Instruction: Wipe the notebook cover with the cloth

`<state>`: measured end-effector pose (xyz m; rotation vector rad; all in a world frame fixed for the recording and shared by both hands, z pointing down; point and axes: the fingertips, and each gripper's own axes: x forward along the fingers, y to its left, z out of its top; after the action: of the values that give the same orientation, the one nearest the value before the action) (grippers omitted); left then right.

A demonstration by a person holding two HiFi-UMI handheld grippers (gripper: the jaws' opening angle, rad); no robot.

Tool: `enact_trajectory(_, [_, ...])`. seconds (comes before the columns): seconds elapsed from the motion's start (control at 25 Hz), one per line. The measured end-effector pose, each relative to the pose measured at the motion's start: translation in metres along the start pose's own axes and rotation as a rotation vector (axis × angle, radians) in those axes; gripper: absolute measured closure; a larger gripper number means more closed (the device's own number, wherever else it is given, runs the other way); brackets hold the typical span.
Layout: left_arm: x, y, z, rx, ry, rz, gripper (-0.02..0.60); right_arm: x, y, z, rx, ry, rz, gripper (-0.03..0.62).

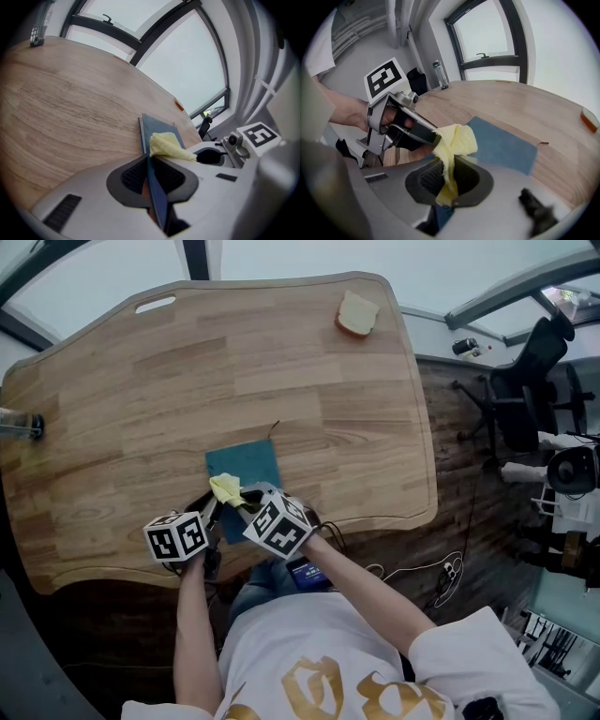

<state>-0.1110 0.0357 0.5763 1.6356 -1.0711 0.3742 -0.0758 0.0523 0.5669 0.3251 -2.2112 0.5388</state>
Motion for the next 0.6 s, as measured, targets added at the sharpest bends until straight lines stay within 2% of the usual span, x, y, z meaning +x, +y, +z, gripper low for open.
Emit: enact_trajectory(0.6, [-0.001, 0.000, 0.000, -0.006, -0.017, 0.010, 0.528, -0.002, 0.018, -0.015, 0.070, 0.060, 0.081, 0.554])
